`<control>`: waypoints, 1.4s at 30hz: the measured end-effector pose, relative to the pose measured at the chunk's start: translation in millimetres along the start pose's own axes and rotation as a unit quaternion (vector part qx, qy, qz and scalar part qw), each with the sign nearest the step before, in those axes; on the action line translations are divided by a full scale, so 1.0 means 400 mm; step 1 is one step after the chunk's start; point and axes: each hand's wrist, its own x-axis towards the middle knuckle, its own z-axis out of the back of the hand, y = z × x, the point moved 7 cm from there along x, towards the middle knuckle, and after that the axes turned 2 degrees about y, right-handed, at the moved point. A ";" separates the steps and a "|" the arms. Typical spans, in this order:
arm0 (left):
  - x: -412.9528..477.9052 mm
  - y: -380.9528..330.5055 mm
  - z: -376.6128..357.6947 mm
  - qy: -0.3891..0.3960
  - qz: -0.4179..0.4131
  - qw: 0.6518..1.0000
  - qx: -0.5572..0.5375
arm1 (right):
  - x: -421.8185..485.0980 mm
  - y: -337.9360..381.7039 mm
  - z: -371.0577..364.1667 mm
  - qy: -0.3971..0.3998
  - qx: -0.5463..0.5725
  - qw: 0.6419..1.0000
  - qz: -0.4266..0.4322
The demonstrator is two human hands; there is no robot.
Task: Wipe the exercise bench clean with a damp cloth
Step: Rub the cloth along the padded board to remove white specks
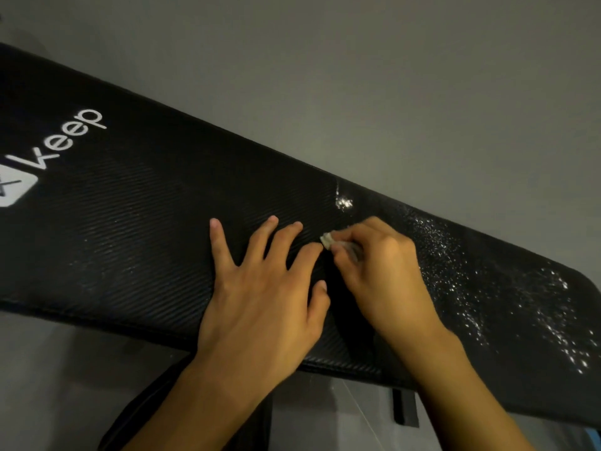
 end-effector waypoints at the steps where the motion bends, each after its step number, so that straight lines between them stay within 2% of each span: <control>1: 0.000 0.000 0.000 -0.001 -0.001 1.000 -0.001 | 0.024 -0.013 -0.002 -0.013 -0.013 1.000 -0.009; 5: -0.001 0.002 -0.001 0.001 -0.003 1.000 -0.003 | 0.124 -0.033 -0.023 -0.041 -0.046 0.997 -0.056; 12: 0.000 0.005 -0.003 0.000 -0.002 1.000 0.001 | 0.007 0.016 0.000 -0.008 -0.022 1.000 0.008; 19: -0.002 0.002 -0.005 0.005 -0.002 1.000 0.005 | 0.156 -0.040 -0.029 -0.044 -0.074 0.995 -0.041; 24: -0.001 0.004 -0.005 0.002 0.000 1.000 -0.003 | 0.053 -0.013 -0.004 -0.019 -0.025 0.999 0.028; 32: -0.001 0.001 -0.004 0.004 0.002 1.000 -0.006 | 0.202 -0.068 -0.025 -0.045 -0.072 0.996 -0.041; 38: 0.001 0.002 -0.005 0.000 0.005 1.000 -0.016 | 0.087 -0.030 -0.005 -0.024 -0.045 0.998 0.047; 42: 0.002 0.001 -0.004 0.002 0.006 1.000 -0.012 | 0.212 -0.099 -0.023 -0.037 -0.088 0.995 -0.030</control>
